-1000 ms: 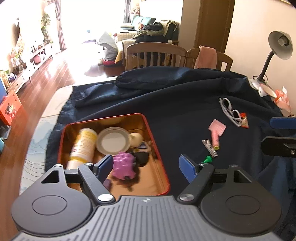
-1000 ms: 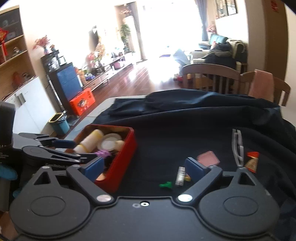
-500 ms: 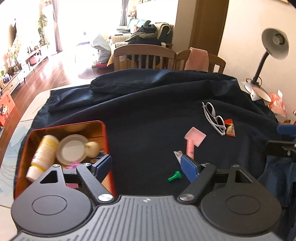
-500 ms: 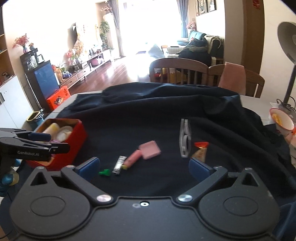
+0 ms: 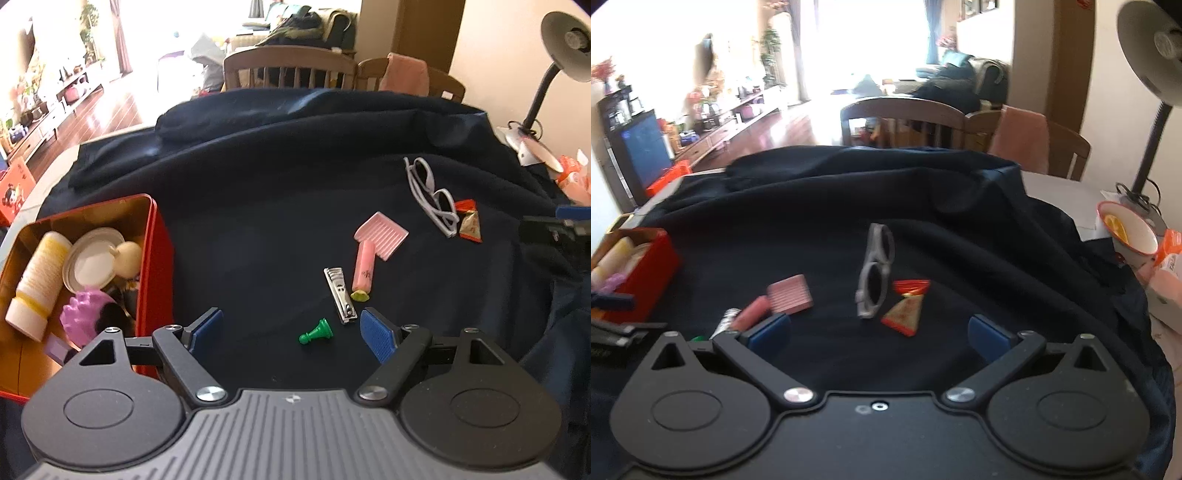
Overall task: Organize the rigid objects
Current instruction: 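Move both grippers back over the remaining items on the cloth, then grasp the green game piece with the left gripper while the right grasps the red candy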
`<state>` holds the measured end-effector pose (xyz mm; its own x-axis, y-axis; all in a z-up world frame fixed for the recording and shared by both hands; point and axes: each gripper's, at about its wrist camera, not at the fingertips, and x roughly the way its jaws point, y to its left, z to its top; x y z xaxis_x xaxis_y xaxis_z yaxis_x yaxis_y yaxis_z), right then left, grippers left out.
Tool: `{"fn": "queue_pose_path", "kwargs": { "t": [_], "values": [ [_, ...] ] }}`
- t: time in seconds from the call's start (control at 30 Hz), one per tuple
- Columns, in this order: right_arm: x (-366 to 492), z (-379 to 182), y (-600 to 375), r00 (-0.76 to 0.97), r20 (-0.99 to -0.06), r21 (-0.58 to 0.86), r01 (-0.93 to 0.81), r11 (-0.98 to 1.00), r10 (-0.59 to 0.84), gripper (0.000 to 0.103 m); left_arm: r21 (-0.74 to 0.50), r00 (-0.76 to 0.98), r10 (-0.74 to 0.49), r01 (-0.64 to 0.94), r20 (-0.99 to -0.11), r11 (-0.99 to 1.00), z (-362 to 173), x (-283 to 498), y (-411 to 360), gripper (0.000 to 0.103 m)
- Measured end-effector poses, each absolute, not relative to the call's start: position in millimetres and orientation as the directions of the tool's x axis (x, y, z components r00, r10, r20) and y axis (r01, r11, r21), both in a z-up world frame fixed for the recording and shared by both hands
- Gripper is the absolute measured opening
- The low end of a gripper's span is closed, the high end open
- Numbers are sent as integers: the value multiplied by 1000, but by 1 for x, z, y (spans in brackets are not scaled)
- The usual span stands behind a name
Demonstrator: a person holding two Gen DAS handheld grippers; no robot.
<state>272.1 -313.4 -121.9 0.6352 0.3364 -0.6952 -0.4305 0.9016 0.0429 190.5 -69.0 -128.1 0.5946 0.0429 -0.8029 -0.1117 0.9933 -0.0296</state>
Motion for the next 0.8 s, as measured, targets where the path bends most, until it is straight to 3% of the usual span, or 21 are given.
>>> {"fn": "queue_pose_path", "kwargs": {
  "t": [0.53, 0.8],
  "values": [
    [328, -161, -312, 605, -745, 22, -402, 915, 283, 93, -2, 525, 112, -211, -844, 977, -161, 209, -70, 81],
    [348, -175, -306, 583, -765, 40, -382, 923, 274, 76, 5, 495, 127, -240, -860, 971, -171, 214, -69, 81]
  ]
}}
